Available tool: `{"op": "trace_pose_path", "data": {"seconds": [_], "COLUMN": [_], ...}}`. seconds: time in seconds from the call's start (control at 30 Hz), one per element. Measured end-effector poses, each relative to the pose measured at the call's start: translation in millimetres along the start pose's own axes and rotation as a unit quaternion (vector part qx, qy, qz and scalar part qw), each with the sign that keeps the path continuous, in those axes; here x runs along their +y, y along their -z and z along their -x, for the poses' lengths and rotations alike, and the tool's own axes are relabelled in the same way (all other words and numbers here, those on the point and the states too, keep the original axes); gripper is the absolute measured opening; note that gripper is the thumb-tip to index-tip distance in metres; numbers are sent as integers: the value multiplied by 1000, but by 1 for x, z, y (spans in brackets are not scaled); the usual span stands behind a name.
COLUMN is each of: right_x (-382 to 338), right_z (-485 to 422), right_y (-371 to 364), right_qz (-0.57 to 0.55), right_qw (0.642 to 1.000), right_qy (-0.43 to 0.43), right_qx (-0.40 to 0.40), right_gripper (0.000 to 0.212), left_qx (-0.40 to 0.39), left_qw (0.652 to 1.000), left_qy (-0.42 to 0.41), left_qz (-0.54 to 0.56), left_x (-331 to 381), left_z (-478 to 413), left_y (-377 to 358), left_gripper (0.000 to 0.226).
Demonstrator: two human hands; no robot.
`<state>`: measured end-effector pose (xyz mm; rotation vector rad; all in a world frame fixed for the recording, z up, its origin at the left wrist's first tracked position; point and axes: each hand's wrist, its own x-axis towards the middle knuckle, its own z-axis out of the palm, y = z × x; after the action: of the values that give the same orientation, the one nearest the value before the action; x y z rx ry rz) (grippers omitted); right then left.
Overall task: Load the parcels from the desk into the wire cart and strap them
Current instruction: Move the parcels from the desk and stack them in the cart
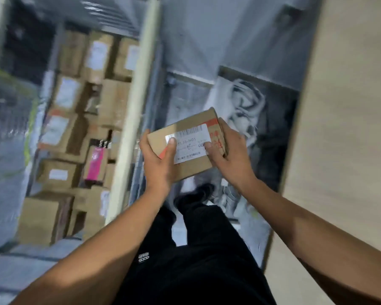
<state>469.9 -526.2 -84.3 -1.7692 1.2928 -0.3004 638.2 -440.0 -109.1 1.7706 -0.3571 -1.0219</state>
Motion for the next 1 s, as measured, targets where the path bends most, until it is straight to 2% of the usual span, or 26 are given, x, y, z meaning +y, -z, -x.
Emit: {"op": "trace_pose_path", "data": {"seconds": [0.1, 0.2, 0.3, 0.37, 0.47, 0.53, 0.63, 0.7, 0.77, 0.83, 0.93, 1.0], "right_x": [-71, -131, -171, -180, -167, -139, -96, -66, -36, -9, 21, 37], "right_z": [-56, -89, -112, -133, -173, -204, -256, -293, -325, -350, -376, -380], "right_y": [-74, -154, -224, -264, -316, -343, -382, -407, -429, -448, -475, -487], "right_qz": [59, 121, 155, 171, 183, 222, 284, 339, 424, 499, 527, 518], "right_qw": [987, 959, 930, 909, 888, 876, 828, 783, 723, 680, 680, 685], "right_qy": [85, 167, 205, 216, 202, 196, 231, 302, 384, 398, 371, 393], "right_qx": [-124, -197, -264, -312, -370, -380, -424, -424, -387, -361, -349, -328], "right_gripper": [59, 68, 74, 66, 41, 42, 59, 65, 76, 86, 83, 75], "left_qx": [129, 256, 342, 363, 397, 397, 397, 408, 421, 432, 430, 433], "left_qw": [988, 958, 924, 907, 884, 878, 873, 866, 857, 851, 864, 872], "left_qy": [42, 83, 122, 164, 203, 225, 241, 249, 261, 268, 232, 213], "left_qz": [70, 101, 120, 139, 142, 141, 148, 148, 144, 129, 123, 86], "left_x": [-7, -19, -43, -67, -115, -150, -203, -238, -267, -293, -323, -332], "left_z": [-23, -38, -57, -74, -104, -128, -168, -198, -226, -248, -277, -297], "left_y": [92, 170, 225, 241, 246, 237, 223, 213, 204, 197, 184, 171], "left_gripper": [77, 52, 60, 62, 54, 61, 65, 65, 72, 75, 78, 83]}}
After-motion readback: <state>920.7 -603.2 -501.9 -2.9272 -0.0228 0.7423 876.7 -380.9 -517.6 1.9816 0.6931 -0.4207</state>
